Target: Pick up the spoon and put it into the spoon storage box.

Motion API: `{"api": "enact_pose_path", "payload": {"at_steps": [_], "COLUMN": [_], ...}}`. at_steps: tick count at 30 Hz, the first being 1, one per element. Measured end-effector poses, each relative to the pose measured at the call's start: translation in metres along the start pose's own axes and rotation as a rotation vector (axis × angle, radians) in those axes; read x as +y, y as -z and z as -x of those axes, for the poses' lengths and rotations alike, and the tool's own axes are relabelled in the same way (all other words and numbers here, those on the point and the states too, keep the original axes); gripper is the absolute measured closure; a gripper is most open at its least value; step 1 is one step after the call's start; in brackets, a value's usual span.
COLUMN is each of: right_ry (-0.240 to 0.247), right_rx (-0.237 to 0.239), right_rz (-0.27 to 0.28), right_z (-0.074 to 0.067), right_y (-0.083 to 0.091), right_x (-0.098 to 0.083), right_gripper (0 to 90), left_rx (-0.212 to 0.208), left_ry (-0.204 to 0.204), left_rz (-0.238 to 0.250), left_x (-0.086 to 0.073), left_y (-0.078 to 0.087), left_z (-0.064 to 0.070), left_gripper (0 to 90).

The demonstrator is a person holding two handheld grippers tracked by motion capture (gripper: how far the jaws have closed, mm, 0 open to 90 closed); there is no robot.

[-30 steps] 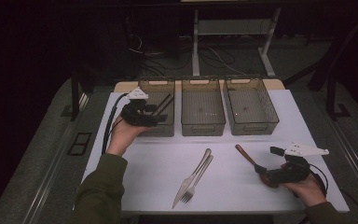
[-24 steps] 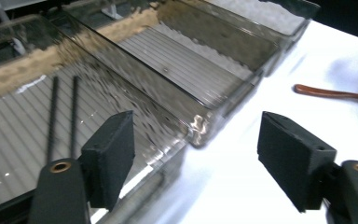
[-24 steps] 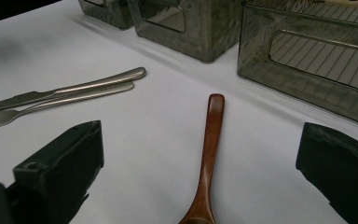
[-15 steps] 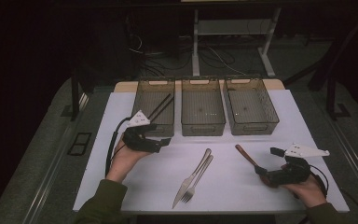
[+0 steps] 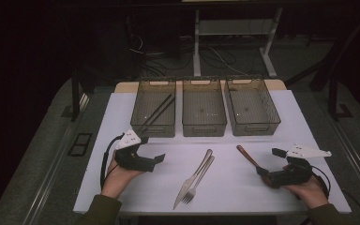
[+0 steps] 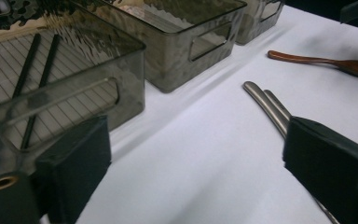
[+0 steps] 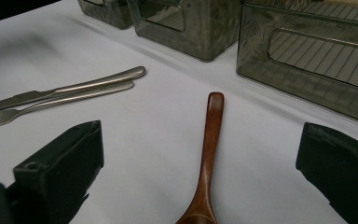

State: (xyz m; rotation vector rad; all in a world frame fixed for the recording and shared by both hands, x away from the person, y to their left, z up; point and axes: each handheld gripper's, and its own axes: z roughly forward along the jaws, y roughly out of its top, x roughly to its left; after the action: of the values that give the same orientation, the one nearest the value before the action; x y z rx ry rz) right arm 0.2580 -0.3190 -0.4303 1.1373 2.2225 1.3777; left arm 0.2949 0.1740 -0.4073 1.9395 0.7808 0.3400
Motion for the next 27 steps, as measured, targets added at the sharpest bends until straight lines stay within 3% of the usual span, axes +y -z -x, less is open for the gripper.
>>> {"api": "enact_pose_path", "payload": {"at_steps": [4, 9, 16, 22, 27], "right_ry": [0.007, 0.016, -0.018, -0.040, -0.041], "right_rx": [0.001, 0.008, -0.017, -0.021, -0.038], "right_rz": [-0.009, -0.037, -0.085, -0.107, -0.131], "right_z": [0.000, -0.003, 0.000, 0.003, 0.008], "right_y": [0.000, 0.001, 0.001, 0.003, 0.000], "right_x": [0.000, 0.003, 0.003, 0.001, 0.008], "right_gripper": [0.2, 0.2, 0.8, 17.4, 43.5], "left_rx": [-0.011, -0.027, -0.038, -0.047, -0.044], "left_ry": [-0.023, -0.018, -0.030, -0.035, -0.034], "left_rz": [0.004, -0.002, -0.028, -0.032, -0.034], "left_x": [-0.009, -0.021, -0.028, -0.029, -0.029], "left_y": [0.001, 0.003, 0.001, -0.001, -0.001], "left_z": [0.008, 0.016, 0.019, 0.019, 0.019], "left_gripper": [0.0, 0.0, 0.0, 0.0, 0.0]}}
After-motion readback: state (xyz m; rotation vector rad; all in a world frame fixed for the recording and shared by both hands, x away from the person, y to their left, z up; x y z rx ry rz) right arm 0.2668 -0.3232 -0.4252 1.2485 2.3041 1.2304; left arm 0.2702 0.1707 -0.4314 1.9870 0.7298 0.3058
